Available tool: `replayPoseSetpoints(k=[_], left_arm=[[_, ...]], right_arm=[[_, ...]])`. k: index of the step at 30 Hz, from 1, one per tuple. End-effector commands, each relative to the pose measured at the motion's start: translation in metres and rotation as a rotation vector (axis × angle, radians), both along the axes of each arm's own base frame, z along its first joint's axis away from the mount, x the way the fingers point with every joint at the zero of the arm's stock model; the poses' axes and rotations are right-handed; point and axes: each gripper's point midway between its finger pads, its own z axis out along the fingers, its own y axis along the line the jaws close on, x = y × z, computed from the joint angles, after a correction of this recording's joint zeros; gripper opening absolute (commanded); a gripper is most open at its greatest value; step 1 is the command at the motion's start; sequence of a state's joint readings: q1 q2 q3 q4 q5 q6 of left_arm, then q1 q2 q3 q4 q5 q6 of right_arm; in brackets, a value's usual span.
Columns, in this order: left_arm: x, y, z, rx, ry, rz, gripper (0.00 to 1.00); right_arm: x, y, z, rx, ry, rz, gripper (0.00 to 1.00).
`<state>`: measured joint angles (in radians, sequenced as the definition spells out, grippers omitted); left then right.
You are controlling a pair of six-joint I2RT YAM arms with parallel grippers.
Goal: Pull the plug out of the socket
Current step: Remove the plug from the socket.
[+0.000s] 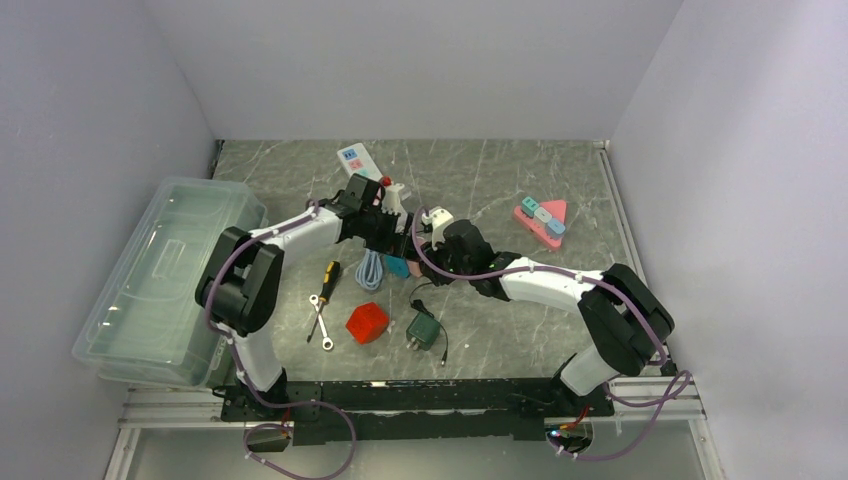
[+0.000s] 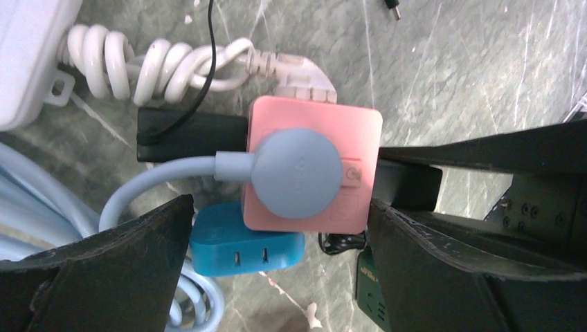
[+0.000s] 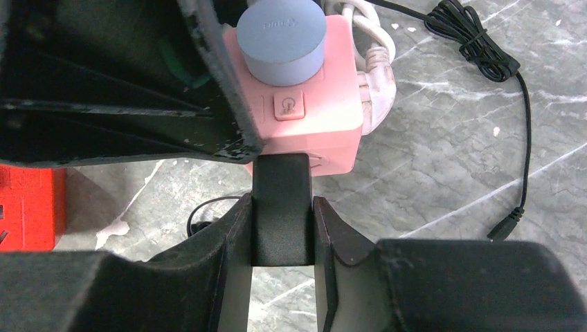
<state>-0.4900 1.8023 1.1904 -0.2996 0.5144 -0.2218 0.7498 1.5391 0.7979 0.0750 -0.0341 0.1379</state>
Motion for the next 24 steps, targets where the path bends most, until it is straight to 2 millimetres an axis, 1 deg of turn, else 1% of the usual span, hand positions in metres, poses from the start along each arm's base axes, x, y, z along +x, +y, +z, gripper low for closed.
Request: replayPoseSetpoints(k=[1, 4, 8, 11, 14, 15, 17, 20, 22, 24], left_arm=[[-0.044, -0.011, 0.023, -0.042, 0.089, -0.099, 0.97], [-0.059, -0.015, 0.029, -0.098, 0.110, -0.149, 0.96], [-0.066, -0.014, 0.040, -0.125, 0.090, -0.168, 0.96], [-0.072, -0.020, 0.053, -0.196, 0.075, -0.206, 0.97], [-0.078, -0.025, 0.059, -0.239, 0.099, -0.239, 0.97], [-0.077, -0.025, 0.059, -0.234, 0.099, -0.235, 0.96], [-0.070, -0.019, 0.049, -0.175, 0.094, -0.192, 0.96], [-0.050, 0.000, 0.030, -0.016, 0.055, -0.079, 0.96], [-0.042, 0.007, 0.025, 0.035, 0.034, -0.031, 0.96], [-0.038, 0.008, 0.025, 0.034, 0.021, 0.001, 0.96]], right_arm=[[0.016, 0.011, 0.024, 0.054, -0.055, -0.035, 0.00], [0.017, 0.012, 0.025, 0.056, -0.061, -0.035, 0.00], [0.018, 0.012, 0.026, 0.054, -0.062, -0.033, 0.00], [0.017, 0.011, 0.027, 0.057, -0.065, -0.033, 0.00], [0.017, 0.011, 0.028, 0.055, -0.063, -0.033, 0.00], [0.016, 0.011, 0.028, 0.055, -0.063, -0.034, 0.00], [0.015, 0.010, 0.030, 0.057, -0.063, -0.034, 0.00], [0.013, 0.009, 0.035, 0.070, -0.069, -0.033, 0.00], [0.012, 0.009, 0.036, 0.080, -0.070, -0.031, 0.00], [0.011, 0.009, 0.037, 0.086, -0.070, -0.029, 0.00]])
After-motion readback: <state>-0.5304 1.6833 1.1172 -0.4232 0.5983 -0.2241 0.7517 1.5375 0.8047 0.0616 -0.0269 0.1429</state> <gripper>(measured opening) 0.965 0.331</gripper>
